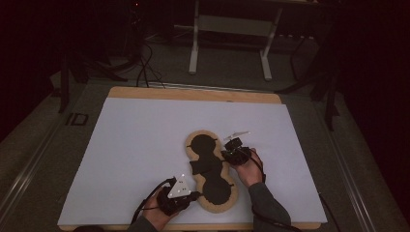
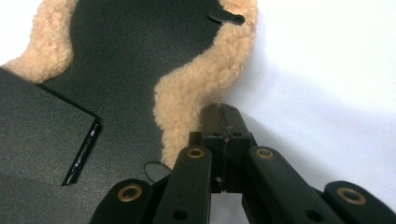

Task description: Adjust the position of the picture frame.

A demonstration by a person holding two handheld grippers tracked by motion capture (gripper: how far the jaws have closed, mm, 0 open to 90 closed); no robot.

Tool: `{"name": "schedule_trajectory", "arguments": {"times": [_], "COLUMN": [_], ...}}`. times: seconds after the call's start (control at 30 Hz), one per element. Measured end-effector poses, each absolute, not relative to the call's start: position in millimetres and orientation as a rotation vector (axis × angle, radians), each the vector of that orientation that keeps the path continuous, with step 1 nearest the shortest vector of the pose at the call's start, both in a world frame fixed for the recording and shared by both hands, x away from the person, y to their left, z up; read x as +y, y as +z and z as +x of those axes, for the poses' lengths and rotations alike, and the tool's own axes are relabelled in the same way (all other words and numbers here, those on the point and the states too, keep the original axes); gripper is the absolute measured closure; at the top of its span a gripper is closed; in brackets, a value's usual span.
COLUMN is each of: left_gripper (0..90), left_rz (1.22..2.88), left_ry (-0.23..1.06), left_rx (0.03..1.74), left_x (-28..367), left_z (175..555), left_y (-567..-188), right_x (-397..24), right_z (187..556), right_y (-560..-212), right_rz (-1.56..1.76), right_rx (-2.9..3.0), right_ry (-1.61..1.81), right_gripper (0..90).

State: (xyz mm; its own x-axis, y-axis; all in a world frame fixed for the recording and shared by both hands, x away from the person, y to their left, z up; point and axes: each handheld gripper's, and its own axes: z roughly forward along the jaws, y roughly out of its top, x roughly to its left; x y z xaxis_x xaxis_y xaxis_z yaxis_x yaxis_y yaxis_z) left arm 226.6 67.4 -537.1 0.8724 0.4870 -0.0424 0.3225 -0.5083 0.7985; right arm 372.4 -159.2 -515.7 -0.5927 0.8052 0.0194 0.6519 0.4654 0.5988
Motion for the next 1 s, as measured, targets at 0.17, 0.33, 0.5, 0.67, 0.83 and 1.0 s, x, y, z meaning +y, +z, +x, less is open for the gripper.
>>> {"name": "schedule_trajectory", "arguments": {"times": [0.17, 0.33, 0.5, 0.67, 0.83, 1.0], "left_gripper": [90.0, 90.0, 90.0, 90.0, 90.0, 90.0], "left_rz": [2.149, 2.153, 2.159, 2.172, 2.168, 2.127], "left_ry": [0.221, 0.203, 0.189, 0.182, 0.192, 0.213], "left_rx": [0.564, 0.547, 0.515, 0.469, 0.458, 0.468], "left_x": [64.2, 60.0, 54.6, 48.4, 49.0, 57.7], "left_z": [224.3, 221.7, 218.2, 214.6, 215.8, 218.7], "left_y": [-537.6, -537.7, -538.0, -537.5, -534.7, -524.6], "right_x": [-152.1, -142.7, -131.8, -121.8, -120.3, -132.0], "right_z": [375.2, 378.1, 379.9, 380.2, 378.0, 370.4], "right_y": [-515.5, -514.9, -513.9, -514.7, -512.4, -503.1], "right_rz": [1.25, 1.236, 1.214, 1.217, 1.176, 1.151], "right_rx": [2.457, 2.479, 2.515, 2.553, 2.549, 2.536], "right_ry": [0.833, 0.825, 0.823, 0.865, 0.875, 0.909], "right_gripper": [90.0, 90.0, 90.0, 90.0, 90.0, 90.0]}}
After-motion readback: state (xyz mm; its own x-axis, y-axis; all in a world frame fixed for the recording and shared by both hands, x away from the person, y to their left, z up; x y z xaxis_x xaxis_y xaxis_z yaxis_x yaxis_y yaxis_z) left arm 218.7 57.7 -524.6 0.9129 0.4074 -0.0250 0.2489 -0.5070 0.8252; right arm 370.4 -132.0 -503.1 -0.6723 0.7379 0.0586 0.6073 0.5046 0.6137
